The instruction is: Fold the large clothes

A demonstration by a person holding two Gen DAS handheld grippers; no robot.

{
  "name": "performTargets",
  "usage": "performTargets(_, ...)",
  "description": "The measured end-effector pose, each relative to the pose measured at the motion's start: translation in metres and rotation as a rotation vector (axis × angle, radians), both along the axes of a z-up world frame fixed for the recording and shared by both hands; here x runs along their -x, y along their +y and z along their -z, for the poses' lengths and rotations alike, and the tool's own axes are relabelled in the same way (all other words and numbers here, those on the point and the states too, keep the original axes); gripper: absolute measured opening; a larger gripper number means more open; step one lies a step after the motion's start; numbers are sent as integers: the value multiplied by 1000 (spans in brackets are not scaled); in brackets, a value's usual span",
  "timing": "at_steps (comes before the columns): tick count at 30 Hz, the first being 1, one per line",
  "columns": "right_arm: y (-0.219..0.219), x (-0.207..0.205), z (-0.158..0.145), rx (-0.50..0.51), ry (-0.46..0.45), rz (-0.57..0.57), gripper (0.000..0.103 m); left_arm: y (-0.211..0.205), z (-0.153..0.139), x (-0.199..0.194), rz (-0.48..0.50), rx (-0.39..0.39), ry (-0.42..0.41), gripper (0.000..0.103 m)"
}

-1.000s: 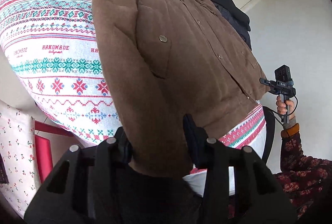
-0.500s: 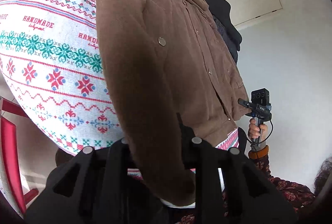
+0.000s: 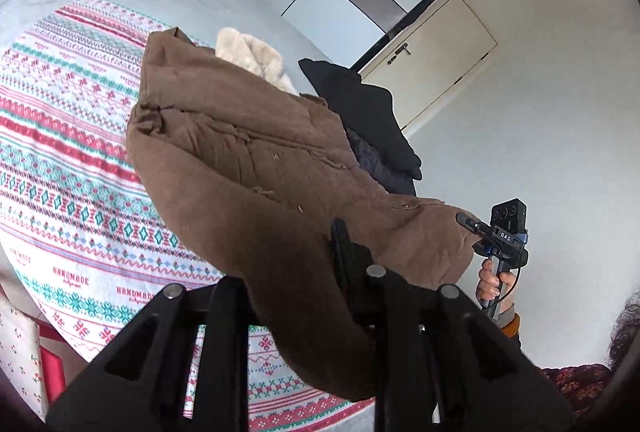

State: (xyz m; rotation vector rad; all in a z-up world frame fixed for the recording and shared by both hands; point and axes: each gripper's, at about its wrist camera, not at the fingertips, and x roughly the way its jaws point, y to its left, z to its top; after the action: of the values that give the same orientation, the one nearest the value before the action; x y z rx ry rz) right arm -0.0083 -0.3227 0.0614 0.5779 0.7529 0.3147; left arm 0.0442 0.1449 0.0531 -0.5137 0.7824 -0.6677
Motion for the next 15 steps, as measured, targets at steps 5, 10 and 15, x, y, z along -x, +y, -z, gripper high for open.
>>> performTargets(5,-17,-42,-25,19,-69,58,21,-1,-36,-46,-73,-43,-100,21)
performTargets(10,-47,-103,-30,8,-101,145,21,6,-53,-115,-143,-70,-144,21)
performTargets(15,-76,-176,-16,11,-74,205,21,7,-39,-198,-211,-141,-116,22)
